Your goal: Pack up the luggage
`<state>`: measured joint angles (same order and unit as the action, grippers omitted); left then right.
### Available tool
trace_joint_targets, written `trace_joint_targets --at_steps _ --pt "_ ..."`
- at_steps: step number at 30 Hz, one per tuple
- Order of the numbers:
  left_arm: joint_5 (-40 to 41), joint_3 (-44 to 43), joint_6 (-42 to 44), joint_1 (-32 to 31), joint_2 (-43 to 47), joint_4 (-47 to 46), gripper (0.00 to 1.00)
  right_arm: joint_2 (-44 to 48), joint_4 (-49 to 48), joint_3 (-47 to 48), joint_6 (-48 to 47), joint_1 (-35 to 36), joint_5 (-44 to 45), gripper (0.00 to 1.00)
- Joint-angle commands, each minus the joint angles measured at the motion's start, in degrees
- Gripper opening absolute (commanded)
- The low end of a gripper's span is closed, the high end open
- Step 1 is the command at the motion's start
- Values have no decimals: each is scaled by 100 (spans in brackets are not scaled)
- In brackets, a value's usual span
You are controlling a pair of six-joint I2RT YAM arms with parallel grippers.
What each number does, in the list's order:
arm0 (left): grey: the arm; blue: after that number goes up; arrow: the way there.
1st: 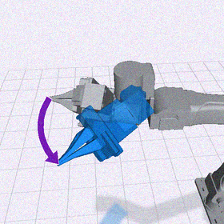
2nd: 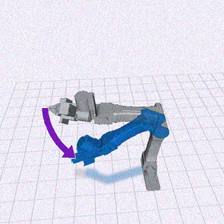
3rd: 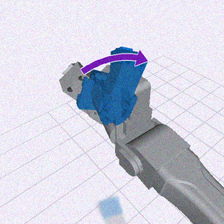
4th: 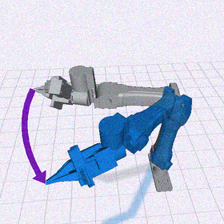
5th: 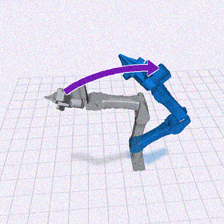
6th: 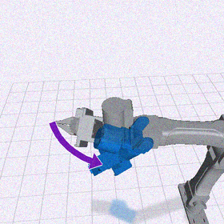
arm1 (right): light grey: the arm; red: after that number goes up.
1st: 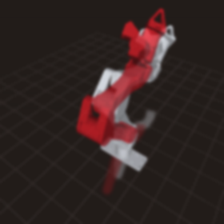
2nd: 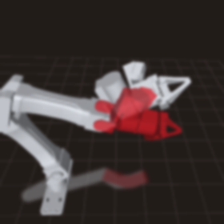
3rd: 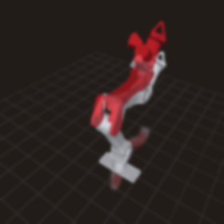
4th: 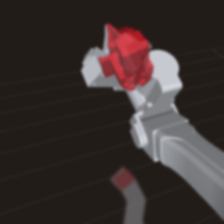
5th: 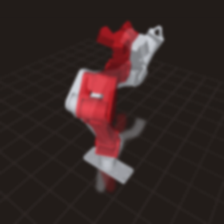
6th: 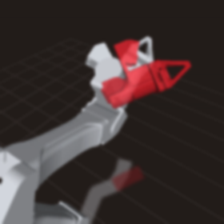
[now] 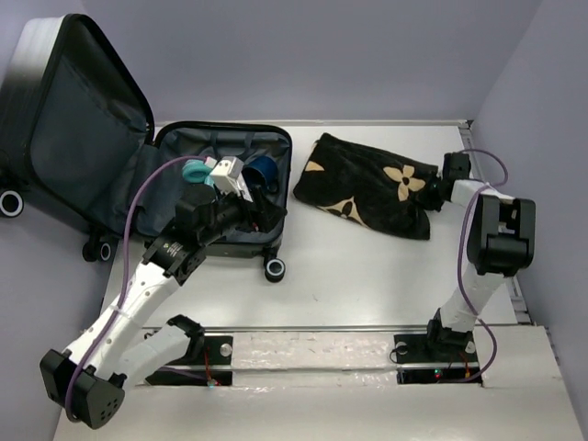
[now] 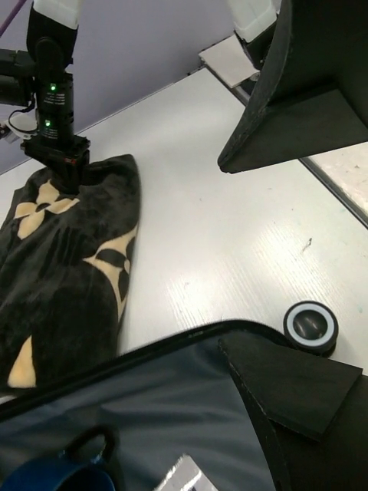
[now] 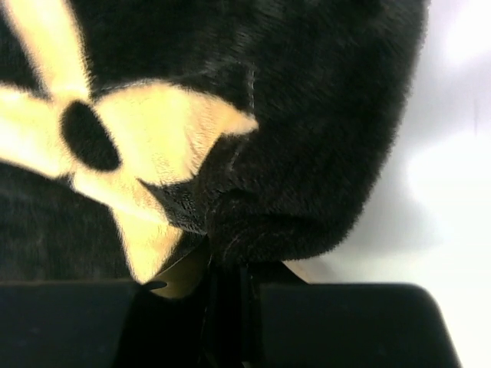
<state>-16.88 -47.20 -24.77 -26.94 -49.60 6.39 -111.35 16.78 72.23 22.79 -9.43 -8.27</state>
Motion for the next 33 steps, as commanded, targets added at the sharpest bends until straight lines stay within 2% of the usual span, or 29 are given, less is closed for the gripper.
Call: trace_joint_targets --at_steps 1,4,5,8,9,12,16,18,19,23,26,27,29,33 --pt "526 -491 -36 -601 -365 -191 99 1277 -550 -1647 577 -243 71 7" --pt "1028 -824 -45 -1328 -725 10 99 2411 -754 -2606 701 -314 518 7" --pt "1151 -922 -54 -1331 -839 11 99 2686 -755 -2800 692 -366 607 7" --pt "1617 -1448 33 -1936 -1463 256 99 3706 -746 -3495 718 -507 1029 7" --pt "1923 -1615 52 -1999 -1839 301 99 3908 -746 -3618 692 -568 1064 7" --pt "2162 -2388 253 -2087 -2708 441 97 4453 -711 -3856 605 -736 890 7" --pt "2461 -3609 753 -2044 -4028 591 94 4605 -658 -3760 543 -736 425 7" --pt "2436 -4897 1017 -1904 -4982 844 94 4631 -684 -3742 516 -736 205 7" --pt "2401 -4904 1062 -1859 -5328 942 94 4649 -702 -3751 499 -736 125 7" --pt "2067 -7071 1317 -1666 -7233 1573 94 4693 -772 -3768 481 -736 -209 7" --pt "2101 -8249 1397 -1613 -8089 1970 95 4667 -851 -3777 481 -736 -342 7" --pt "1945 -8931 1396 -1543 -8587 2154 96 4640 -877 -3769 472 -736 -376 7" --pt "1803 -9568 1257 -1385 -9099 2261 98 4614 -930 -3786 464 -736 -500 7" --pt "1348 -9238 870 -1112 -9382 1850 99 4675 -1027 -3883 464 -736 -667 7"
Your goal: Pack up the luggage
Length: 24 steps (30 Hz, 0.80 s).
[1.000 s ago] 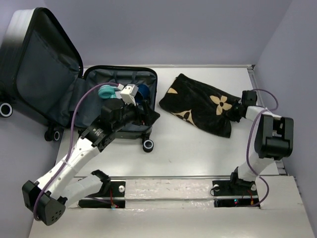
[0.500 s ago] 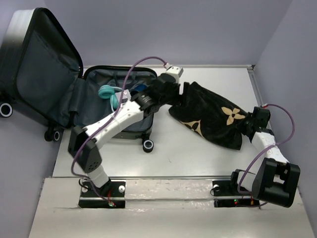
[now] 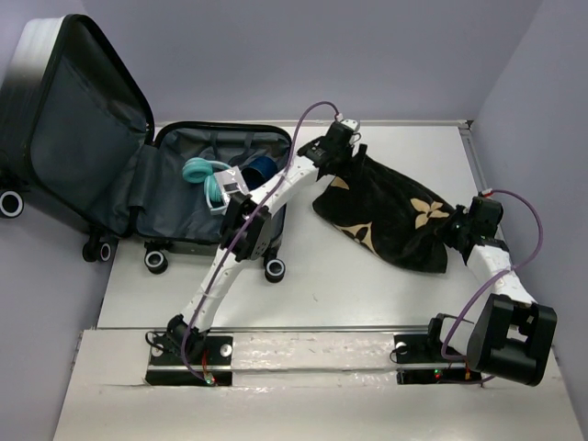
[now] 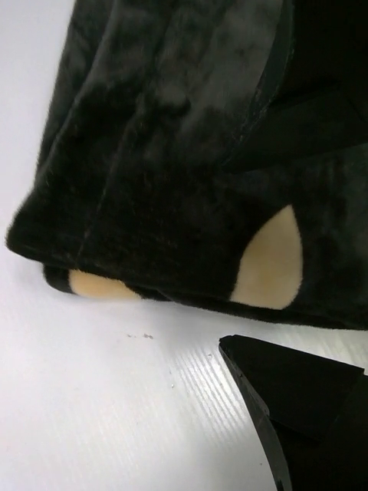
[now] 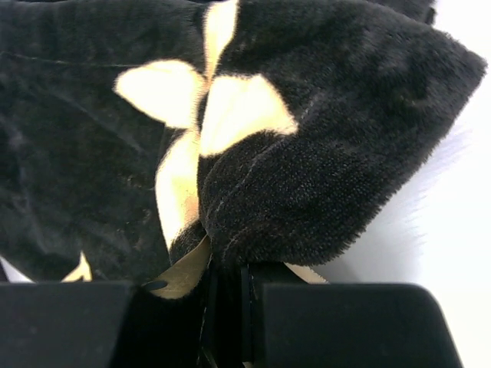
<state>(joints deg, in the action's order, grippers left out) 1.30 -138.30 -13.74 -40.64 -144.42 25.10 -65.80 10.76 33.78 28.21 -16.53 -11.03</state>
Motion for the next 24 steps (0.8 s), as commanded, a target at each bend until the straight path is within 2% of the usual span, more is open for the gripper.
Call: trace_joint_targets --at_steps 1,6,10,14,17,20,21,24 --pt "-743 -92 -322 328 11 -101 99 129 -470 -73 -70 -25 -444 7" --pt "-1640 -338 -296 233 -744 118 99 120 -558 -91 -70 -25 -550 7" --pt "-1993 495 -366 83 -711 -207 95 173 -558 -91 -52 -25 -558 7" --pt "-2160 717 -481 83 -781 -260 86 234 -558 -108 -35 -25 -541 7" --pt "-2344 944 -560 65 -684 -435 68 243 -558 -126 -8 -25 -550 7" --pt "-2451 1007 -648 65 -605 -594 26 226 -567 -126 1 -25 -585 7" --pt "-2372 1015 -665 74 -492 -612 8 234 -567 -117 -8 -25 -620 7" --pt "-2354 1251 -692 65 112 -882 6 330 -567 -65 18 -25 -804 7"
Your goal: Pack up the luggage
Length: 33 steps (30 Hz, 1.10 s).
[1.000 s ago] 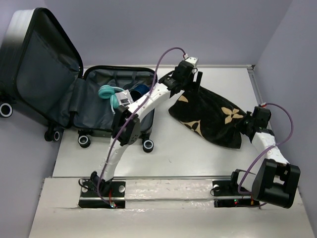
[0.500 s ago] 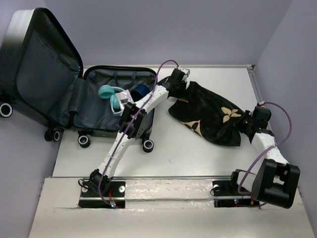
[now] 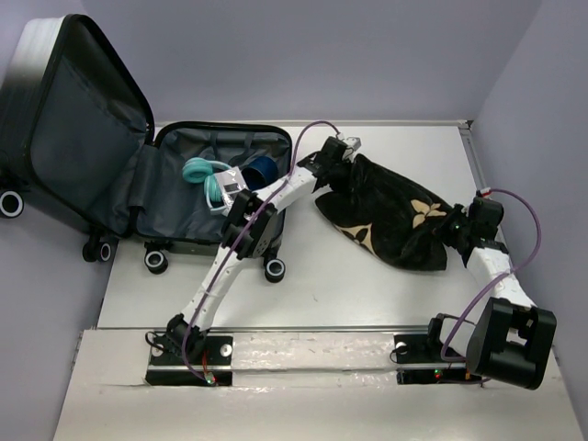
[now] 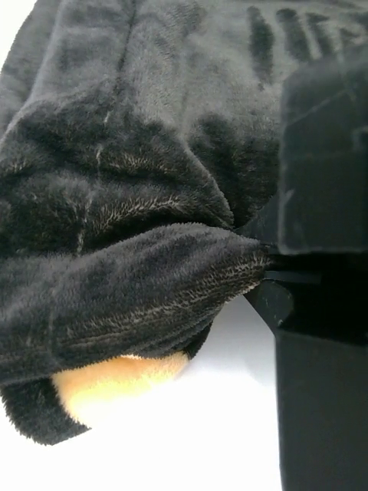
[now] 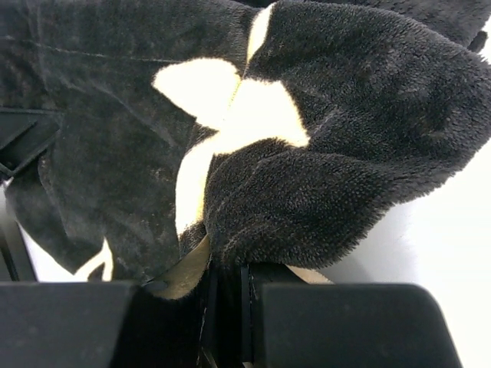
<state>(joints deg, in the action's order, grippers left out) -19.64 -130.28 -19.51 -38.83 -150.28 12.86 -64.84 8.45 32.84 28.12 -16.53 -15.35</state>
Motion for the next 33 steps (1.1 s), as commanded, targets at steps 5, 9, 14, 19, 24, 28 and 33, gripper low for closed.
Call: trace_joint_targets --at_steps 5,9,14,19,24,28,33 --pt "-58 407 -150 -116 1781 181 6 709 -370 249 290 -25 -837 7" --pt "214 -338 -45 -107 2283 742 6 947 -204 889 431 220 -1005 7" --pt "241 -235 -97 296 3143 902 6 570 -27 2172 624 1117 -716 7" --pt "302 423 -71 1453 4240 1218 6 -422 -185 3411 774 2864 -39 7" --pt "653 1337 122 2651 5216 1553 6 -1977 -387 4914 844 4165 287 7" --pt "717 2547 88 3747 5798 1273 6 -3714 -484 6396 879 5157 410 7" --pt "978 3524 -53 4584 6098 833 6 -5624 -520 7876 906 5756 375 7"
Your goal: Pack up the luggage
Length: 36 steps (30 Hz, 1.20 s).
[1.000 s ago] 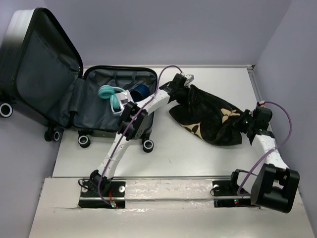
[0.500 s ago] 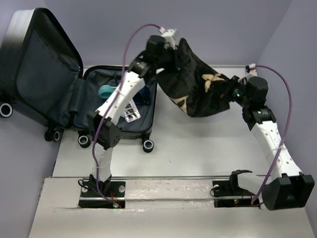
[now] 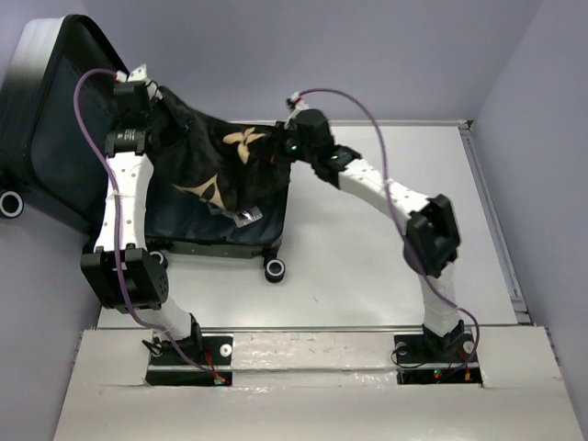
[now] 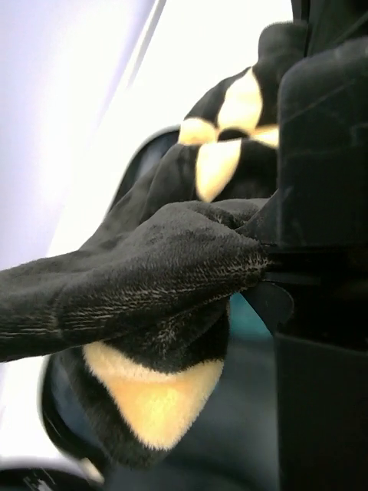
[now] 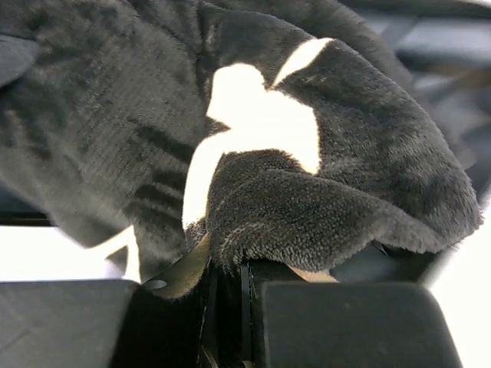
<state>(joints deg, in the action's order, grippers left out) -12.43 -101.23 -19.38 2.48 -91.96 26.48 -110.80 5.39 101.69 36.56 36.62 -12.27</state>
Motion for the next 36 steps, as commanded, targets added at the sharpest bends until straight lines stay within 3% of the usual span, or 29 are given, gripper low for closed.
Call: trace_joint_targets --at_steps 1,4,5,6,9,14,16,19,22,25,27,29,31,33,36 --pt "685 735 -84 525 258 -591 6 -1344 -161 1263 45 495 6 7" --pt "1040 860 -23 657 83 -583 24 -2225 269 2081 -367 671 119 25" --pt "1067 842 4 657 65 -565 36 -2322 357 2231 -455 732 146 33" --pt "1049 781 4 657 64 -530 62 -2358 462 2224 -535 732 198 47" --pt "1110 693 4 587 309 -469 86 -2148 655 2215 -754 732 427 69" --pt "1752 385 206 147 960 -74 89 -1954 1314 2793 -1203 855 770 84" --pt "1971 551 198 51 1546 6 89 -1893 1726 3162 -1457 855 919 96" --pt "2393 1253 83 51 2532 -108 88 -1612 2071 3287 -1695 855 1025 100" --pt "3250 1965 92 51 3453 -20 88 -1094 2221 3033 -1923 855 1323 100" --pt "4252 2868 136 59 4281 120 88 -165 2134 2035 -2056 855 1386 99" --pt "4642 3185 75 77 4642 242 88 48 2020 1456 -2091 855 1316 92" --pt "5213 3503 -92 95 5090 314 87 777 1660 725 -2126 855 1071 52" --pt "5905 3987 -198 95 5389 349 82 1574 1047 -536 -2083 855 920 29" --pt "6286 4390 -312 112 5496 306 79 2017 693 -1280 -2056 855 605 28" --pt "6989 4963 -198 235 5383 -115 81 2615 173 -2388 -1968 855 314 40"
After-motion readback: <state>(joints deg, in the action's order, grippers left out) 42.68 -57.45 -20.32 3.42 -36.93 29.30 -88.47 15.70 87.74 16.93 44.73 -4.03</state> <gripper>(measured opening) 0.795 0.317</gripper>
